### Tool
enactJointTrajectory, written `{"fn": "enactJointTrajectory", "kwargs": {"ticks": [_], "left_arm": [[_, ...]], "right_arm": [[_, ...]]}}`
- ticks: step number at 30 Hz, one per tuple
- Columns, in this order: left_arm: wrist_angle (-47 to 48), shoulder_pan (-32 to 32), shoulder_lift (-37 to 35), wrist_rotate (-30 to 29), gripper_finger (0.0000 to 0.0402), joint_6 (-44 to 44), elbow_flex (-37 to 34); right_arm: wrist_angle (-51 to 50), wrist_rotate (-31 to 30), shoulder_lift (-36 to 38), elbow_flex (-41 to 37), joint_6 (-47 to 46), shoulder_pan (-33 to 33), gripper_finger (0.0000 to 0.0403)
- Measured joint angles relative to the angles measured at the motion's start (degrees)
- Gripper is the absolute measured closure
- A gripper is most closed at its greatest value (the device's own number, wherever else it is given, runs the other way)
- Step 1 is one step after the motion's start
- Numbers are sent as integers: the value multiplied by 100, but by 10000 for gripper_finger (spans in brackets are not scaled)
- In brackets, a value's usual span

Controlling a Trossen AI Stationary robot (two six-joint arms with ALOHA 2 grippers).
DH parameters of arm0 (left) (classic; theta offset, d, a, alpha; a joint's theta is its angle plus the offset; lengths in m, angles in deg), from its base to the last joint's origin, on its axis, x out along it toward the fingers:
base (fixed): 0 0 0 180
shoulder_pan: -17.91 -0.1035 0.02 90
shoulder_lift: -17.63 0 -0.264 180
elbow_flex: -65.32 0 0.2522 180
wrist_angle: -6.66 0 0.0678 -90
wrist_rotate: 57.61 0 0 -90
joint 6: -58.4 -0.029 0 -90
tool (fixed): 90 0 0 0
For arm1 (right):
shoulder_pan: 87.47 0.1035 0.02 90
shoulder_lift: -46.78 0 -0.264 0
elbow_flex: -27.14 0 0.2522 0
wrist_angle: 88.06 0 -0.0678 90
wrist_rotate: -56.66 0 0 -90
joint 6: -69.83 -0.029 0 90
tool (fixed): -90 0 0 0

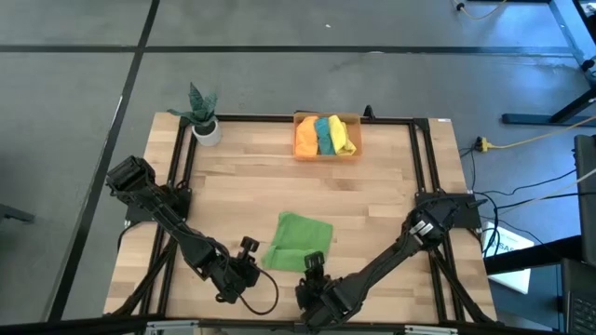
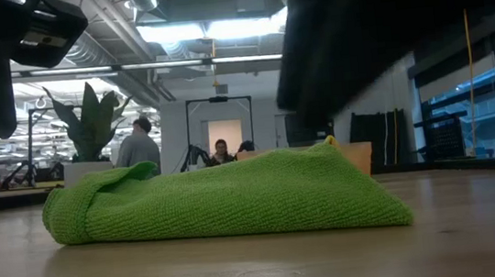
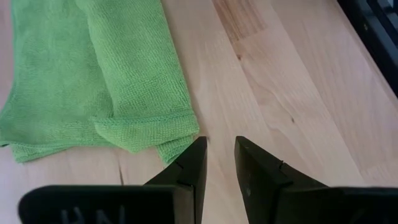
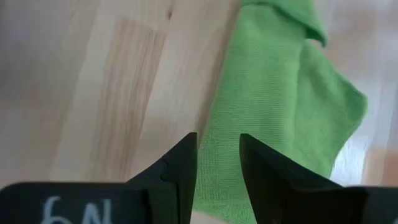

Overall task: Roll microfiber towels into tight, uniform cylinder then place into a basket
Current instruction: Roll the green microfiber towel

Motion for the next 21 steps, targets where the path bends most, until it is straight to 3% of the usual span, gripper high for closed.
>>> {"fn": "enactJointTrajectory", "kwargs": {"ticks": [12, 18, 21], "left_arm": [[0, 0, 0, -79, 327, 118, -2], [0, 0, 0, -128, 327, 121, -2], [-22, -10, 0, -502, 327, 494, -43]], "right_arm": [[-3, -353, -437, -4, 158, -11, 281], [-57, -1134, -432, -4, 120, -37, 281], [-361, -1391, -407, 9, -285, -39, 281]]}}
